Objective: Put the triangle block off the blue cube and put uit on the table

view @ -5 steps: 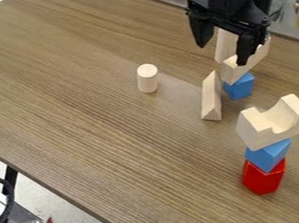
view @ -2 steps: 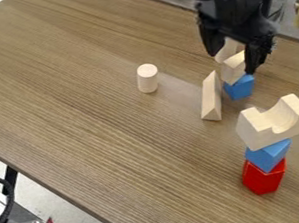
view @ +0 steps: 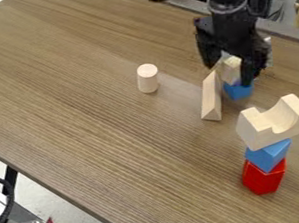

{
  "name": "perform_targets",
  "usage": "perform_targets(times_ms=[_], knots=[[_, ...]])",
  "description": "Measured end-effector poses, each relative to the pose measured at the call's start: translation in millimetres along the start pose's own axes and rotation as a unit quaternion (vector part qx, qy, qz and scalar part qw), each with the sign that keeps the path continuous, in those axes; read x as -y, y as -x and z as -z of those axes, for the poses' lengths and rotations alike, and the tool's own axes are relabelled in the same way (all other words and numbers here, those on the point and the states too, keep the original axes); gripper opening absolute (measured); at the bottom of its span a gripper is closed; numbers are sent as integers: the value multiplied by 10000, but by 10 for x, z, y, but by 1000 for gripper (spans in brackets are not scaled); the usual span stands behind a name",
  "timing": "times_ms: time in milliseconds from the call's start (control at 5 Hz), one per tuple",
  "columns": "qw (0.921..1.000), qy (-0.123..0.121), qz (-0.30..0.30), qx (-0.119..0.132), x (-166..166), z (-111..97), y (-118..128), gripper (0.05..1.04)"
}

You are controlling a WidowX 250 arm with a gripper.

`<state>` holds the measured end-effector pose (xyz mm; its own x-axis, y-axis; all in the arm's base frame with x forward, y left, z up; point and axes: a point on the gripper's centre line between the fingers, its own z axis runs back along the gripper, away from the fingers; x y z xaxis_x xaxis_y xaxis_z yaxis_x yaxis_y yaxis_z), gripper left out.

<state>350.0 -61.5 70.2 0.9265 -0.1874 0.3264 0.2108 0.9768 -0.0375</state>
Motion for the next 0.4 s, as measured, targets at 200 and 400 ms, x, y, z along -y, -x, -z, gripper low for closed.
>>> perform_targets(times_ms=[200, 400], knots=[[9998, -116, -152, 44, -40, 92, 35, 684], [9995, -183, -252, 49, -62, 127, 56, 399]])
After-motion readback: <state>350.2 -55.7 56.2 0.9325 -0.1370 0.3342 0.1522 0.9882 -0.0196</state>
